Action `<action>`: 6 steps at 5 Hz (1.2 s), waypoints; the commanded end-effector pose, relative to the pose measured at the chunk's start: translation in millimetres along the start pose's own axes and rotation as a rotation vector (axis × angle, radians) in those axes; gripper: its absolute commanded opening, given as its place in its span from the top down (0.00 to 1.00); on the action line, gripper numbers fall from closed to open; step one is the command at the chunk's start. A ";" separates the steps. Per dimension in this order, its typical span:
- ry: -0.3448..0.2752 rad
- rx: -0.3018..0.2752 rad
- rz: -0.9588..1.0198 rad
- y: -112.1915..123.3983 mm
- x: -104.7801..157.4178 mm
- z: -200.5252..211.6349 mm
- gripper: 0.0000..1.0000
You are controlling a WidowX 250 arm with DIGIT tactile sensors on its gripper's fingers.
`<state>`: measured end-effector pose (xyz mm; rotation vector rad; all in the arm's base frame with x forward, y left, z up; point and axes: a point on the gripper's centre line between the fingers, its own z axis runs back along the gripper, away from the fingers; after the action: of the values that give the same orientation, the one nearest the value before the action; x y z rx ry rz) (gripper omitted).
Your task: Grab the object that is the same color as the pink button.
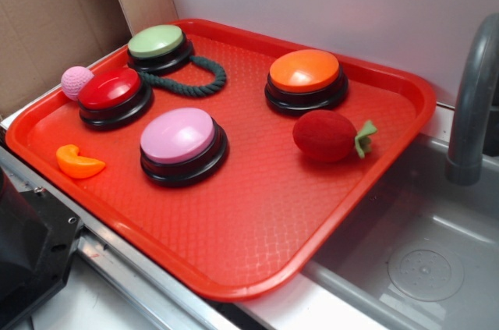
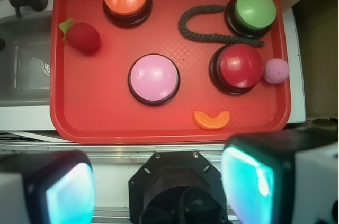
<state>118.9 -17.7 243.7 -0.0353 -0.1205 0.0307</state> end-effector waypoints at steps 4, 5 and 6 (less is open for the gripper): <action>-0.097 -0.057 0.599 54.6 24.8 -36.7 0.00; -0.136 -0.026 0.845 82.3 34.3 -57.1 0.00; -0.193 0.019 1.079 107.5 41.9 -75.3 0.00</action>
<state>172.7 84.5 164.2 -0.0727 -0.2566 1.1165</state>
